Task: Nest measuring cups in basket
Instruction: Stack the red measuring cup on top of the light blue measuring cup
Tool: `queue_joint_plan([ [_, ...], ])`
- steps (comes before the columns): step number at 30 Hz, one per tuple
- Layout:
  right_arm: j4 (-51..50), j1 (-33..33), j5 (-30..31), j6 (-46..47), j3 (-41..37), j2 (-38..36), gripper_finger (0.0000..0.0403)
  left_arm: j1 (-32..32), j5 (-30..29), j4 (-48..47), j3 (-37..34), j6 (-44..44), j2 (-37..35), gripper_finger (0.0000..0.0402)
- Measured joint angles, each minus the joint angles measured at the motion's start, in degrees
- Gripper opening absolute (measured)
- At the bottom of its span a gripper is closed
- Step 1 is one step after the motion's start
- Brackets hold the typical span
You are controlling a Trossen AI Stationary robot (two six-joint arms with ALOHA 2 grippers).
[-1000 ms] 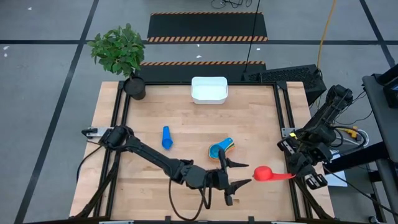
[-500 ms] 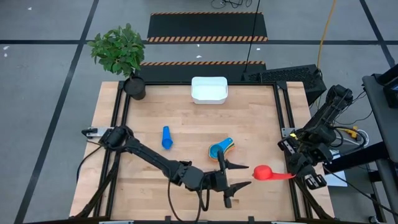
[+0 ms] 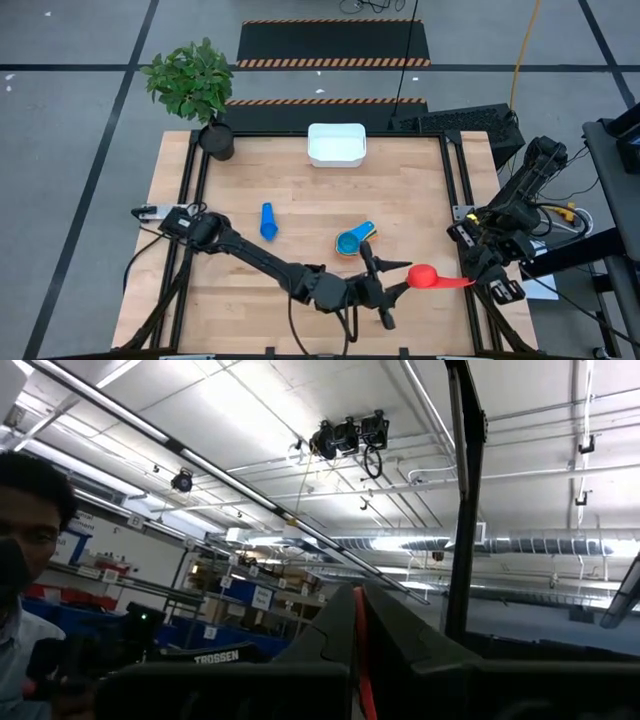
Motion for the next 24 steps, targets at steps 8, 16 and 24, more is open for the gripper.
queue_joint_plan([
  [8, -0.08, 0.80, -0.01, 0.51, 0.00, -0.90, 0.0000, -1.73, -1.03, 1.94, 0.05, 3.85, 0.11, 0.0148],
  [16, -0.27, 1.79, 0.00, -0.89, 0.00, -1.38, 0.0000, -1.97, -1.25, 4.49, 0.03, 5.10, 0.09, 0.0149],
  [24, -0.27, 1.77, -0.01, -0.98, 0.00, -1.33, 0.0000, -1.62, 0.16, 4.45, 0.03, 4.09, 0.11, 0.0119],
])
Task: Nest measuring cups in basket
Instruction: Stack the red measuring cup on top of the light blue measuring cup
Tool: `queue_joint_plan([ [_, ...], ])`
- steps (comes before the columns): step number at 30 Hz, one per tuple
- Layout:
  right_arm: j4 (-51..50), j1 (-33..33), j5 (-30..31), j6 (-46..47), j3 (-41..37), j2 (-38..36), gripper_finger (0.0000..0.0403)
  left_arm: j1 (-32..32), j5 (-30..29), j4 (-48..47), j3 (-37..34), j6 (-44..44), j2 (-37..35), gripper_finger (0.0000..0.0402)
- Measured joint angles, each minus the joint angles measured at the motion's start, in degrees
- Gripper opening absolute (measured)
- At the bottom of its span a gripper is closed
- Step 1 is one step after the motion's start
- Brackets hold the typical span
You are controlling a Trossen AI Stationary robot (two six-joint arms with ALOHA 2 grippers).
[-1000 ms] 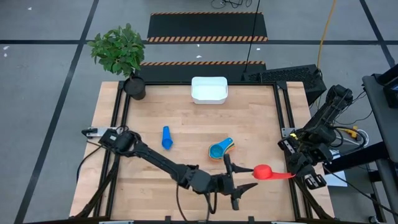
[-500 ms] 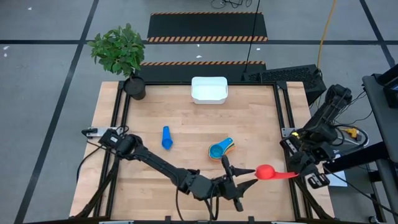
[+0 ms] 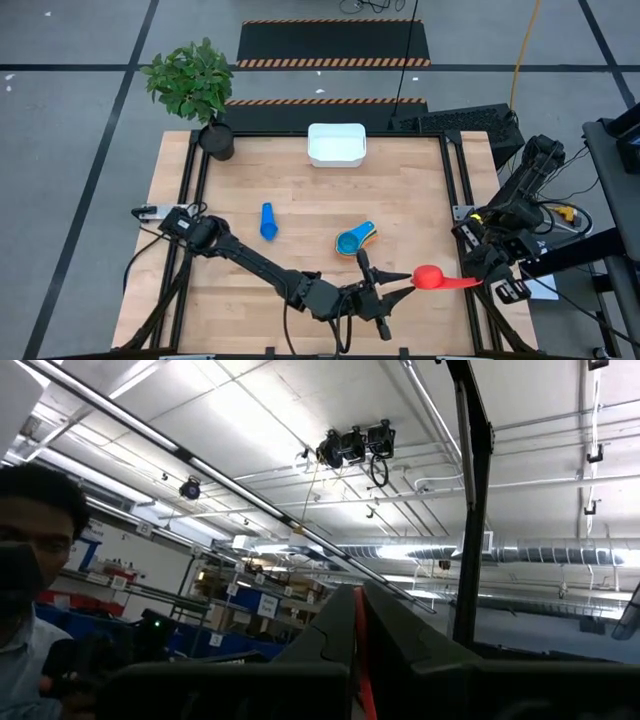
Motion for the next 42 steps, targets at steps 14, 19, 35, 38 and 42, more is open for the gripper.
queue_joint_plan([
  [14, 7.89, 0.00, 0.07, -0.28, -3.45, 0.00, 0.0000, 0.72, 2.53, 0.62, -0.04, -1.81, 0.00, 0.0034],
  [19, 8.17, 0.00, 1.38, -0.28, -3.52, 0.01, 0.0000, 0.85, 2.51, 1.60, -0.04, -1.68, 0.00, 0.0009],
  [35, 6.76, -0.02, 8.44, 0.02, -3.54, 0.23, 0.0050, 0.36, -0.35, 1.45, -0.05, -3.29, -0.40, 0.0002],
  [38, 6.63, -0.02, 9.60, 0.46, -3.56, 0.15, 0.0087, -0.34, -2.50, 1.57, -0.07, -3.07, -0.95, 0.0001],
  [42, 6.70, 0.03, 10.61, 1.47, -3.56, 0.00, 0.0138, -1.98, -7.02, -0.07, -0.09, -2.14, -2.64, 0.0001],
])
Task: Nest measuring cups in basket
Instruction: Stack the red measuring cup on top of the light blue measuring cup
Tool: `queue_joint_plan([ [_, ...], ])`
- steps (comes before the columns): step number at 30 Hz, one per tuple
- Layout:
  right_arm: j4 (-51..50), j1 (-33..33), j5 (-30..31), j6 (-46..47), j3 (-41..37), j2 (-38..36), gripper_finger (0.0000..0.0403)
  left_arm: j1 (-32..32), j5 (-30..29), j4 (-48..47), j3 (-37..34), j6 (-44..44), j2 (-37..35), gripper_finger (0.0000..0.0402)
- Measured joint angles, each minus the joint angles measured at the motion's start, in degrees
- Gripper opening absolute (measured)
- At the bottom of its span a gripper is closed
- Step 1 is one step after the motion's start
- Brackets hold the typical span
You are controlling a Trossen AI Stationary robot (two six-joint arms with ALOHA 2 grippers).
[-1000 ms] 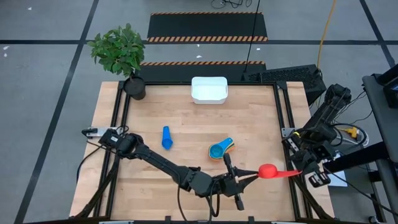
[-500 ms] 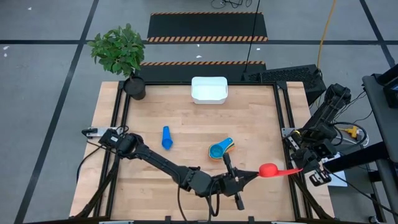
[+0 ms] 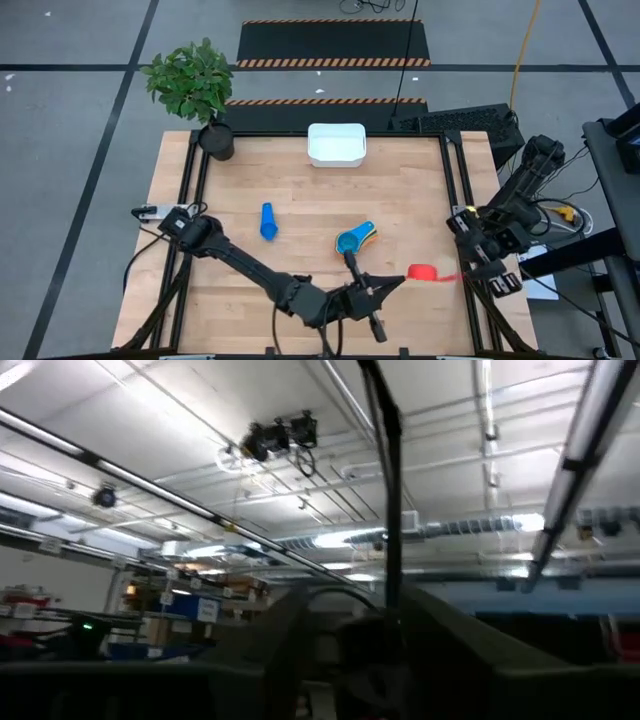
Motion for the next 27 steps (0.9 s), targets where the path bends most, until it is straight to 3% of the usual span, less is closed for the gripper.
queue_joint_plan([
  [9, -0.79, -0.06, 4.59, 0.21, -0.02, -0.17, 0.0223, -1.83, -11.91, -10.20, 0.00, -3.00, -2.65, 0.0000],
  [15, -3.91, -0.01, 4.58, 1.82, -0.02, -1.40, 0.0239, -1.28, -16.26, -19.51, 0.00, -8.29, -3.55, 0.0000],
  [18, -8.87, -0.01, 8.92, 2.40, 0.52, -2.42, 0.0239, -0.83, -16.05, -22.85, 0.00, -12.52, -3.99, 0.0000],
  [21, -22.98, -0.01, 16.42, 4.29, 3.36, -3.78, 0.0240, -1.02, -15.38, -27.86, 0.00, -15.78, -5.42, 0.0003],
  [24, -46.03, -0.01, 24.01, 12.31, 8.21, -3.57, 0.0240, -1.68, -15.04, -34.07, 0.02, -20.68, -7.31, 0.0007],
  [27, -66.68, -0.01, 25.02, 24.63, 11.97, -1.42, 0.0240, -2.60, -15.02, -39.05, 0.02, -24.10, -8.84, 0.0005],
])
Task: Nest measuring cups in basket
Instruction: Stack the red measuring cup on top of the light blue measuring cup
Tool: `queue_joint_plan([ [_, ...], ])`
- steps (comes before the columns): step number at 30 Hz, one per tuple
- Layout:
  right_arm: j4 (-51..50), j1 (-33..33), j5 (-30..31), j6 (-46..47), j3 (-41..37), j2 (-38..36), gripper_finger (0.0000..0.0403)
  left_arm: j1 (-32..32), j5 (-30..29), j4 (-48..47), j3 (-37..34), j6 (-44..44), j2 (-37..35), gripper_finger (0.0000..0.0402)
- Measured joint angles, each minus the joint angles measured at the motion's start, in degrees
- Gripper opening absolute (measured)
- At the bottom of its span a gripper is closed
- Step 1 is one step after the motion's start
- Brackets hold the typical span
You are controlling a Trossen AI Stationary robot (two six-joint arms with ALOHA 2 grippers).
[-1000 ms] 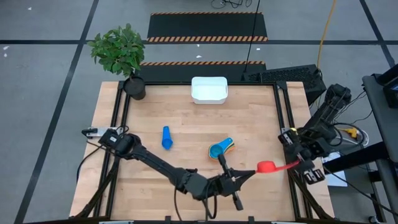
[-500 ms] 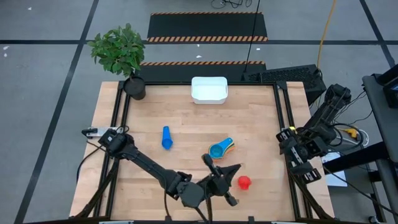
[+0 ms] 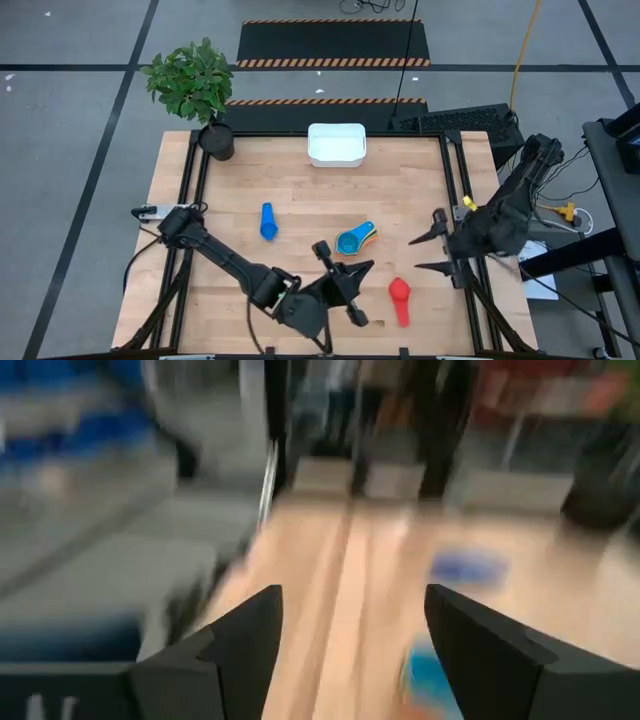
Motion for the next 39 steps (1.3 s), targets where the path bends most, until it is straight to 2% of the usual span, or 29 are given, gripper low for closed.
queue_joint_plan([
  [3, -12.78, 0.16, -6.25, 12.93, -0.32, 4.19, 0.0240, -1.09, 0.00, -3.49, 0.00, -2.34, -1.25, 0.0002],
  [5, -17.17, 0.78, -11.08, 19.20, -1.06, 8.54, 0.0240, -1.56, 0.02, -4.14, 0.00, -2.61, -1.54, 0.0005],
  [10, -20.04, 2.16, -20.05, 24.10, -1.16, 22.50, 0.0236, -1.52, 0.00, -4.36, 0.00, -2.20, -1.58, 0.0022],
  [14, -19.57, 4.60, -23.34, 25.75, 3.22, 34.61, 0.0232, -0.86, 0.02, -4.85, 0.00, -2.18, -1.61, 0.0025],
  [20, -20.02, 9.41, -18.89, 24.81, 14.14, 50.28, 0.0231, 0.33, 0.00, -5.28, 0.00, -1.94, -1.61, 0.0025],
  [26, -31.82, 11.87, -13.02, 25.51, 24.73, 60.47, 0.0231, 0.64, 0.03, -6.33, 0.00, -1.99, -1.61, 0.0026],
  [33, -33.31, 11.36, -11.36, 27.71, 27.22, 65.26, 0.0231, 0.64, 0.02, -6.29, 0.00, -0.75, -1.61, 0.0026],
  [39, -33.41, 11.26, -9.89, 29.51, 27.26, 65.92, 0.0220, 0.69, 0.02, -5.30, 0.00, 1.59, -1.61, 0.0026],
])
